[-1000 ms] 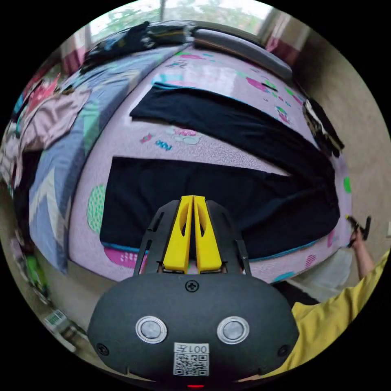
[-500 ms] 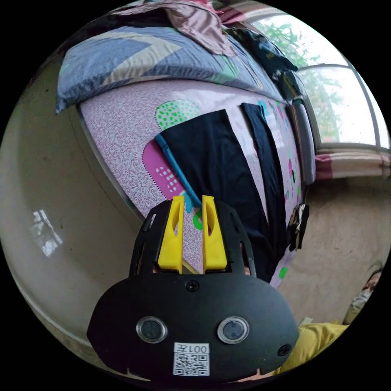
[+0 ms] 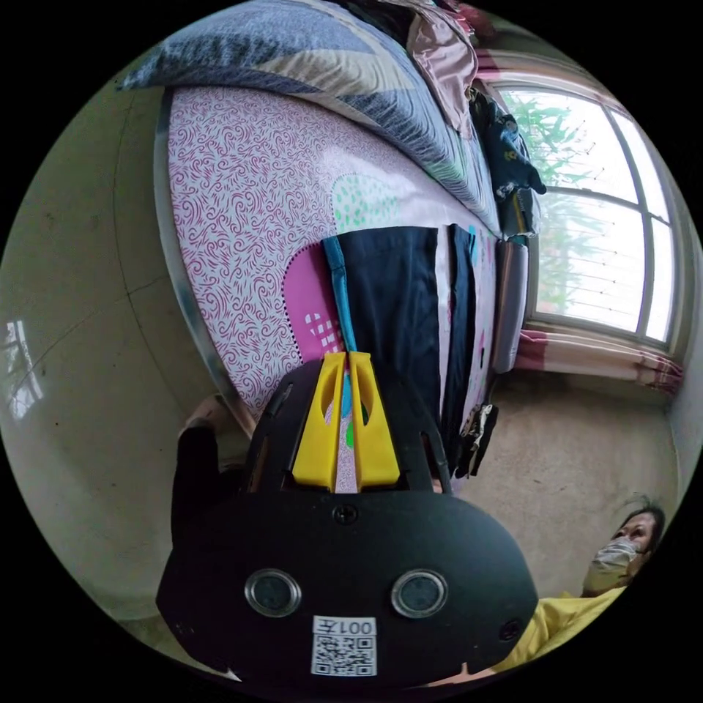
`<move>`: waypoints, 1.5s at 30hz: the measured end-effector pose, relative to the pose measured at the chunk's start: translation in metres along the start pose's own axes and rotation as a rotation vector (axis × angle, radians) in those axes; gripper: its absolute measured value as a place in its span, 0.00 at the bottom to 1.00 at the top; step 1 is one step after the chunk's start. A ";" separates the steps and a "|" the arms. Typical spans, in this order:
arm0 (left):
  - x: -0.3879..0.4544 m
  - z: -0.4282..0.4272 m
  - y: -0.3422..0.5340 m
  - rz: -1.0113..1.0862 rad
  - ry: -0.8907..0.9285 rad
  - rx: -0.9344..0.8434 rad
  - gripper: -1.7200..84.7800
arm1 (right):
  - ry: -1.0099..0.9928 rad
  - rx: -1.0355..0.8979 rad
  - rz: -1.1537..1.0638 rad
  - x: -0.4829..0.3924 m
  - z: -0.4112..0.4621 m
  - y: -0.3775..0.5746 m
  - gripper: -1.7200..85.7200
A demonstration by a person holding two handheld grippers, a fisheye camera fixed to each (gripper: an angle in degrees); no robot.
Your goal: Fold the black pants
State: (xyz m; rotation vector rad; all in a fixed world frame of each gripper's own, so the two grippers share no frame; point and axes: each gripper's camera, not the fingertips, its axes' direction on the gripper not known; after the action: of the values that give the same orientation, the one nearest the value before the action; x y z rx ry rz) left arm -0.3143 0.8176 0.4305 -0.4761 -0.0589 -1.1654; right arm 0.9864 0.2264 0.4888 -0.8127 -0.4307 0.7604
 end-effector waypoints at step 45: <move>0.144 -0.031 0.122 0.324 -0.484 -0.094 0.00 | 0.327 -0.097 -0.036 -0.058 -0.006 0.036 0.03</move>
State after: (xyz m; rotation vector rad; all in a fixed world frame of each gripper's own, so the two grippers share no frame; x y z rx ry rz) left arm -0.1532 0.7179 0.4036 -0.8125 -0.3345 -0.7189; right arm 0.9365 0.1963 0.4537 -0.9987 -0.1896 0.5628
